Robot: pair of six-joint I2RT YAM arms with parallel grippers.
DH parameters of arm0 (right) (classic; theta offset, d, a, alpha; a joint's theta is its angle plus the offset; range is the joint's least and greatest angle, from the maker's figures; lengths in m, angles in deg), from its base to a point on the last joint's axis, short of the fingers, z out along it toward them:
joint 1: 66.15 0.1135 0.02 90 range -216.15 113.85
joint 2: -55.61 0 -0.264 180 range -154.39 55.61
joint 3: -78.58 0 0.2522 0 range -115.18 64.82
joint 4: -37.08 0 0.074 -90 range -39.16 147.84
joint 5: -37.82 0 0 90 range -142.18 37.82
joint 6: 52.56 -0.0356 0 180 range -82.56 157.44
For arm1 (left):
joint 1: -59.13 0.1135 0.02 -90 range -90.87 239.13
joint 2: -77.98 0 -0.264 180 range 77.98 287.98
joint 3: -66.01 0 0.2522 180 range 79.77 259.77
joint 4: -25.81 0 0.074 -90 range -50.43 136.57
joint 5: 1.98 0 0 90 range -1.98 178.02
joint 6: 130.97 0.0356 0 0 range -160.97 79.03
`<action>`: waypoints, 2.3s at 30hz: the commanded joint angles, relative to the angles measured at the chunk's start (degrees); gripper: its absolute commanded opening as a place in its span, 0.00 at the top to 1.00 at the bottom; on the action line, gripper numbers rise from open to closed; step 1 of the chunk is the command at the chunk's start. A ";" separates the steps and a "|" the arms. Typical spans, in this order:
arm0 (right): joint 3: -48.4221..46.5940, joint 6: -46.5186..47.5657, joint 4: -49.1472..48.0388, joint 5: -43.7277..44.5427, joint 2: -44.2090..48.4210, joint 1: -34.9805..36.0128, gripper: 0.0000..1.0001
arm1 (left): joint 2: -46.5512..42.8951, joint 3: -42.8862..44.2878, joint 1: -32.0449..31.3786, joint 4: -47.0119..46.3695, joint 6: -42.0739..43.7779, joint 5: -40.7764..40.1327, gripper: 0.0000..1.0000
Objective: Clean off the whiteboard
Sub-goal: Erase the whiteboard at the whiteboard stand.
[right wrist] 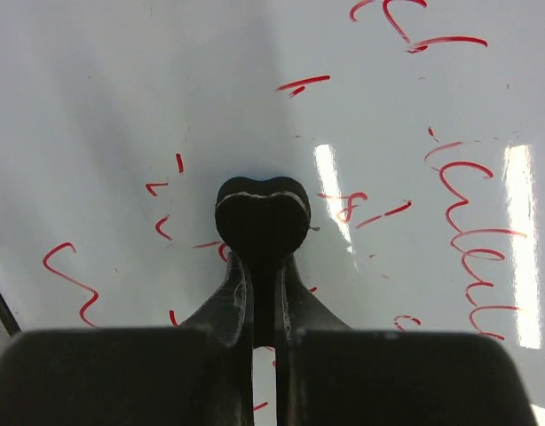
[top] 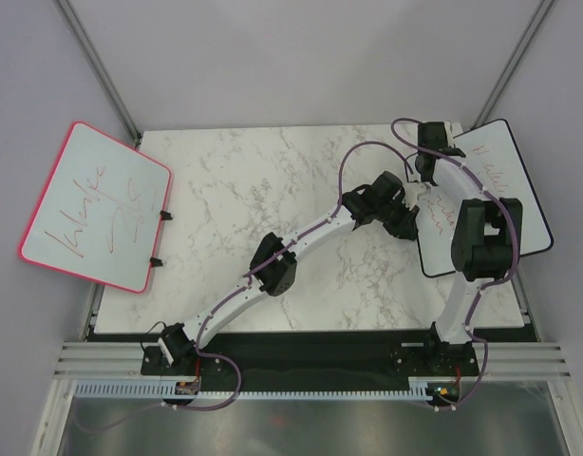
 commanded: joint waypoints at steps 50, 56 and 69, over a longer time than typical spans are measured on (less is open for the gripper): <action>-3.94 7.34 -10.08 7.78 1.39 -4.75 1.00 | 1.77 1.39 0.74 3.45 -4.38 -3.10 0.98; -7.80 7.17 -8.76 -0.76 -4.59 -2.27 1.00 | 1.77 1.48 0.83 3.36 -4.55 -2.93 0.98; -21.14 9.45 -4.98 7.59 -11.45 -6.31 1.00 | 2.21 2.01 1.00 3.62 -4.99 -2.58 0.98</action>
